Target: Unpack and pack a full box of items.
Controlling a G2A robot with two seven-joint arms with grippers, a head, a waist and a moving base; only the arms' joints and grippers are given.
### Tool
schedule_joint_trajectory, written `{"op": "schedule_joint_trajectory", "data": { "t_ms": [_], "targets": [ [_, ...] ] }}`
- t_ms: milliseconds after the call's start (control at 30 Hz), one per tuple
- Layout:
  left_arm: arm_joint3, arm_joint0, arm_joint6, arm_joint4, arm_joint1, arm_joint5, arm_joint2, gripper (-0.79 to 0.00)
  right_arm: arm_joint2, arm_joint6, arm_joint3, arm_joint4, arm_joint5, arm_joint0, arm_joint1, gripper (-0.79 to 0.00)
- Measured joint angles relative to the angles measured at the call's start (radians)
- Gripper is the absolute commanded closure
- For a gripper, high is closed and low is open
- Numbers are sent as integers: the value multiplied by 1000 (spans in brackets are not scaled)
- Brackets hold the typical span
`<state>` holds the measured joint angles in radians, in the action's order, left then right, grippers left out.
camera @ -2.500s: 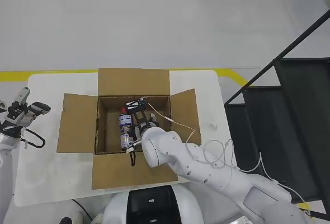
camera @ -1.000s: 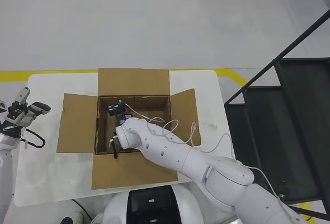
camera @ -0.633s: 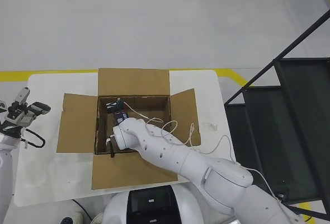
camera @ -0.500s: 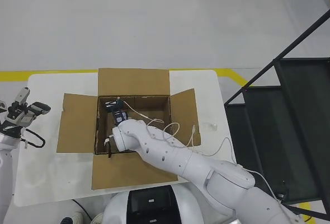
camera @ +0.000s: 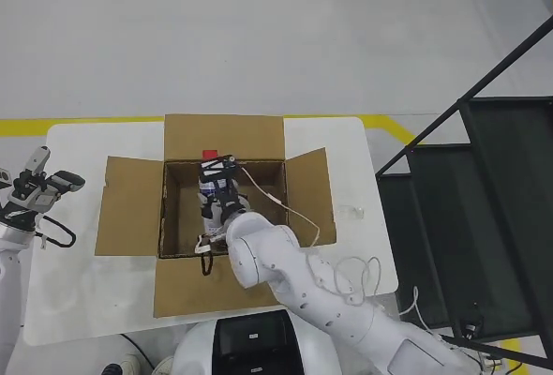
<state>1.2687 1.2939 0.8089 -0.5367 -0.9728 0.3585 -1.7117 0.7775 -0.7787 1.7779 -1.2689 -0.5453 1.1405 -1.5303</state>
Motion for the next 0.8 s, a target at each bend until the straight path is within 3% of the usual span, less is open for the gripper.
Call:
{"op": "schedule_joint_trajectory", "data": {
  "t_ms": [167, 400, 800],
  "targets": [
    [0, 0, 0, 0, 0, 0, 0, -785, 140, 155, 203, -16, 158, 196, 46, 0],
    [0, 0, 0, 0, 0, 0, 0, -785, 316, 367, 318, 96, 362, 408, 83, 0],
    [0, 0, 0, 0, 0, 0, 0, -785, 330, 378, 319, 112, 380, 421, 85, 0]
  ]
}}
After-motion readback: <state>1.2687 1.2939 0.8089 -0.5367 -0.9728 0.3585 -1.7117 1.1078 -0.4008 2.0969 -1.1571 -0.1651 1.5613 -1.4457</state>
